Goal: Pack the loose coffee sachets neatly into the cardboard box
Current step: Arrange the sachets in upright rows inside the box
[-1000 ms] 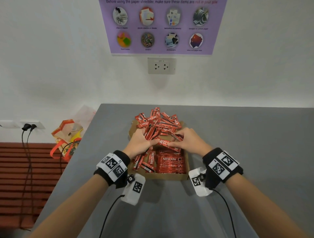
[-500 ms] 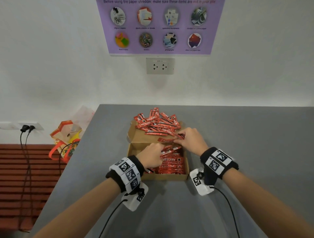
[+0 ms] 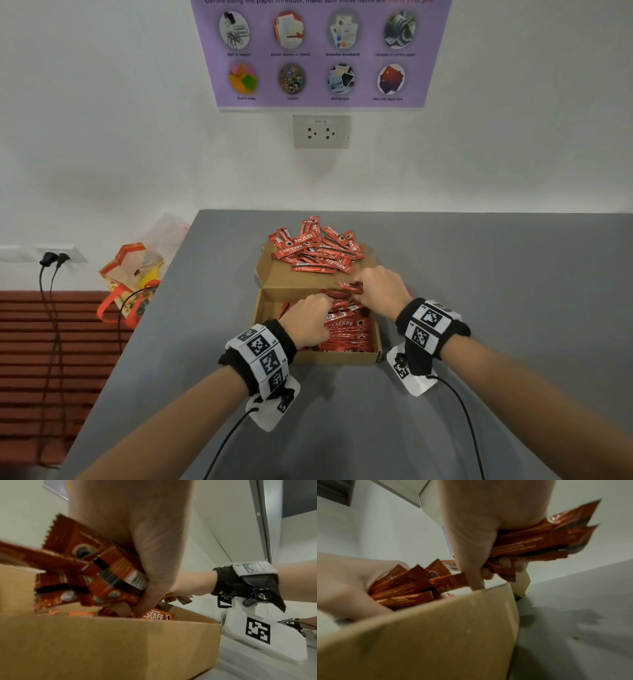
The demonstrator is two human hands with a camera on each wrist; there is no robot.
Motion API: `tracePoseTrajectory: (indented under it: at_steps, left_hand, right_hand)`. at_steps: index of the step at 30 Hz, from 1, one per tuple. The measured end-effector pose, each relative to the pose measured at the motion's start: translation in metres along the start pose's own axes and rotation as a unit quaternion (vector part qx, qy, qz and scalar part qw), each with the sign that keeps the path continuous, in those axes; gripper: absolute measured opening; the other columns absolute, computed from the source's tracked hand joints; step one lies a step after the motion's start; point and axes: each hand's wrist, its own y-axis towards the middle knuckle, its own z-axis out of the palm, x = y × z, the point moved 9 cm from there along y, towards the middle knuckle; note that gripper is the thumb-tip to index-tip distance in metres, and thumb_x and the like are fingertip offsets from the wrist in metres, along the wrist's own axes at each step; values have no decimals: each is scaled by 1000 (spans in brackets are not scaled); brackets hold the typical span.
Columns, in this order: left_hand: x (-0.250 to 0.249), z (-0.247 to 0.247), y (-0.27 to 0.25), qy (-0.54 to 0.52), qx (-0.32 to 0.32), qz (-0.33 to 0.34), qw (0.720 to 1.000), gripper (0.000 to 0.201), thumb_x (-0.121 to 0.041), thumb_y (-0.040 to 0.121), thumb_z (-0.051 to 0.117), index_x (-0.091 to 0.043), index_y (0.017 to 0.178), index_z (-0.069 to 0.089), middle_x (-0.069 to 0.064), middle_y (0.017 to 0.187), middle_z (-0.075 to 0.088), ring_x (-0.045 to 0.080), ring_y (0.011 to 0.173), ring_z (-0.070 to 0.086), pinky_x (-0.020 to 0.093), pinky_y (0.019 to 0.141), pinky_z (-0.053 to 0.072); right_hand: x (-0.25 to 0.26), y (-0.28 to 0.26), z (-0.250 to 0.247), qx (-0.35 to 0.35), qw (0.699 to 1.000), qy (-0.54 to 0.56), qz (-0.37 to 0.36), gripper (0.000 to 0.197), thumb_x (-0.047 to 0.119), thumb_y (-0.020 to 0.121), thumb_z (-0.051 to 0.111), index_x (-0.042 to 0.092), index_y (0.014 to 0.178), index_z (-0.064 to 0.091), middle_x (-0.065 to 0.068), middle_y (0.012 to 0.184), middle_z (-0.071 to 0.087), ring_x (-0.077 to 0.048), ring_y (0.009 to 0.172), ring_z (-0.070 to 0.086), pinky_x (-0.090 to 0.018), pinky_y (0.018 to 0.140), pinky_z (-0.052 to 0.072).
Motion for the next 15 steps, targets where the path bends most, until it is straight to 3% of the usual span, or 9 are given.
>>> tracePoseTrajectory:
  at_steps: [3,8,15]
  left_hand:
    - [1,-3,-1,-1,-16,3,1000,35,-8,79,56,-10,115,56,7,114,60,29,99,61,41,83,53]
    - [4,-25,-4,-3,-119,-10,993,24,-15,83,59,-11,107,56,4,105,58,26,91,60,41,78,52]
    - [13,-24,0,-50,-134,-30,989,21,-22,87,60,-11,104,58,4,104,60,23,90,61,40,79,53]
  right_hand:
    - [-2,1,4,3,1000,-2,7,15,29,88,62,15,93,67,-3,94,67,-23,88,64,-32,75,49]
    - [-4,1,5,4,1000,5,8,19,30,88,61,12,89,65,-6,94,67,-25,88,63,-34,74,49]
    - [-11,-2,7,-5,998,52,30,23,33,87,62,12,94,64,-5,99,67,-25,92,63,-35,77,51]
